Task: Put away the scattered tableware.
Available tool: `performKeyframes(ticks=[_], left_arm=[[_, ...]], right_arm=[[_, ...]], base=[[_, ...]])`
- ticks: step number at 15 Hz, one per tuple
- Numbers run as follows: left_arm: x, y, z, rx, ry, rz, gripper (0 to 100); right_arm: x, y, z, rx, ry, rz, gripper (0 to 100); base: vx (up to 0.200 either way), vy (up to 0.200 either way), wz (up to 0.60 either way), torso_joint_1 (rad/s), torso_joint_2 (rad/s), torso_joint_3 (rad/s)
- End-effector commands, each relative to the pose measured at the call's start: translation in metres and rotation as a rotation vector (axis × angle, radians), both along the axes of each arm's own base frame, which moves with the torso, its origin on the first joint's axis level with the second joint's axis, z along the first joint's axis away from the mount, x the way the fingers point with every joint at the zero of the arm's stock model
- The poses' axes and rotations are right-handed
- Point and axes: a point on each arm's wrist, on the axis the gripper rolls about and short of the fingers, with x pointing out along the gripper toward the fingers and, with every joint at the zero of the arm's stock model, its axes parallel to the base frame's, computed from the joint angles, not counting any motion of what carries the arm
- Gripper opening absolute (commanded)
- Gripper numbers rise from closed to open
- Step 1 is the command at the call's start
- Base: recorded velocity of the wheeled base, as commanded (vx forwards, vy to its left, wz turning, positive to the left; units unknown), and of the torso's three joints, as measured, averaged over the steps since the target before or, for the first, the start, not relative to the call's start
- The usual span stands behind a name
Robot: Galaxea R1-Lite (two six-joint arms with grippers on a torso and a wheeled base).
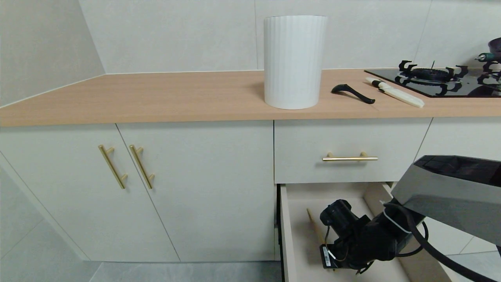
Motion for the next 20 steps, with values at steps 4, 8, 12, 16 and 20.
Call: performKeyframes(ticks=[4, 8, 12, 16, 20], left_arm=[[0.0, 0.0, 0.0, -0.001, 0.002, 0.0, 100], [0.0, 0.0, 0.0, -0.001, 0.002, 0.0, 100], [0.0, 0.0, 0.0, -0.001, 0.002, 0.0, 100], [0.0, 0.0, 0.0, 0.0, 0.002, 0.0, 100], [0.0, 0.0, 0.0, 0.0, 0.002, 0.0, 100]], right_arm=[[0.0, 0.0, -0.002, -0.002, 0.003, 0.001, 0], [0.0, 0.0, -0.002, -0.003, 0.002, 0.0, 100], [0.0, 0.0, -0.001, -0.003, 0.002, 0.0, 100], [-0.003, -0.003, 0.032, 0.031, -0.061, 0.0, 100], [-0.026, -0.029, 0.14, 0.116, -0.205, -0.027, 100]], base=[[0.0, 0.0, 0.0, 0.0, 0.0, 0.0], [0.0, 0.0, 0.0, 0.0, 0.0, 0.0], [0.0, 0.0, 0.0, 0.0, 0.0, 0.0], [0.0, 0.0, 0.0, 0.0, 0.0, 0.0], [0.0, 0.0, 0.0, 0.0, 0.0, 0.0]])
